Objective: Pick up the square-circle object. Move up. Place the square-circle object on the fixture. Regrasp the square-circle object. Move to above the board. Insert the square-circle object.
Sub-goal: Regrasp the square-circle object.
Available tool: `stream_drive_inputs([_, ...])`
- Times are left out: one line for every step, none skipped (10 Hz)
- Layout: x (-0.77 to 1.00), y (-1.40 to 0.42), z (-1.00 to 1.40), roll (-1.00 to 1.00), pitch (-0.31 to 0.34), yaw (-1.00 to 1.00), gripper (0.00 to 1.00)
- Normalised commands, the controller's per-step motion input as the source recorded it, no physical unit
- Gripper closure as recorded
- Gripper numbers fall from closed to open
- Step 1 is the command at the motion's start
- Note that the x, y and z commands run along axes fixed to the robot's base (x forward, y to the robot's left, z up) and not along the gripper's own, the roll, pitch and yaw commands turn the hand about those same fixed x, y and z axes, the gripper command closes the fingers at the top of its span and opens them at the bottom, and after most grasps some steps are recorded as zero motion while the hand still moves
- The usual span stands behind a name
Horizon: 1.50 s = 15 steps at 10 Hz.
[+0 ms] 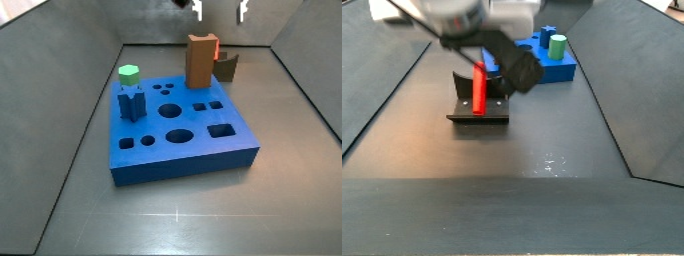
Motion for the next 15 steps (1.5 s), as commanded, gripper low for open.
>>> stream_drive_inputs([-0.04,0.01,0.69,0.01,0.048,0.02,0.00])
stream_drive_inputs([-0.03,0.01,0.43,0.01,0.054,0.01,0.00])
stream_drive_inputs([-0.03,0.01,0.23,0.01,0.056,0.00,0.00])
stream_drive_inputs([-0.12,-0.80,0.32,1.00,0.066,0.00,0.00])
stream_drive_inputs([-0.10,-0.76,0.31,1.00,0.064,0.00,0.00])
stream_drive_inputs([-0.11,-0.59,0.19,1.00,0.051,0.00,0.00])
stream_drive_inputs([-0.11,-0.48,0.11,1.00,0.046,0.00,0.00])
stream_drive_inputs([-0.06,-0.25,0.04,1.00,0.041,0.00,0.00])
stream_drive_inputs([-0.03,-0.09,0.04,1.00,0.043,0.00,0.00])
stream_drive_inputs([0.00,-0.05,0.01,1.00,0.045,0.00,0.00])
stream_drive_inputs([0.00,-0.05,0.00,1.00,0.043,0.00,0.00])
stream_drive_inputs([-0.02,-0.04,0.01,1.00,0.039,0.00,0.00])
stream_drive_inputs([-0.02,-0.03,0.02,1.00,0.033,0.00,0.00])
stream_drive_inputs([-0.02,-0.03,0.00,1.00,0.028,0.00,0.00])
stream_drive_inputs([-0.01,-0.02,-0.01,1.00,0.023,0.00,0.00])
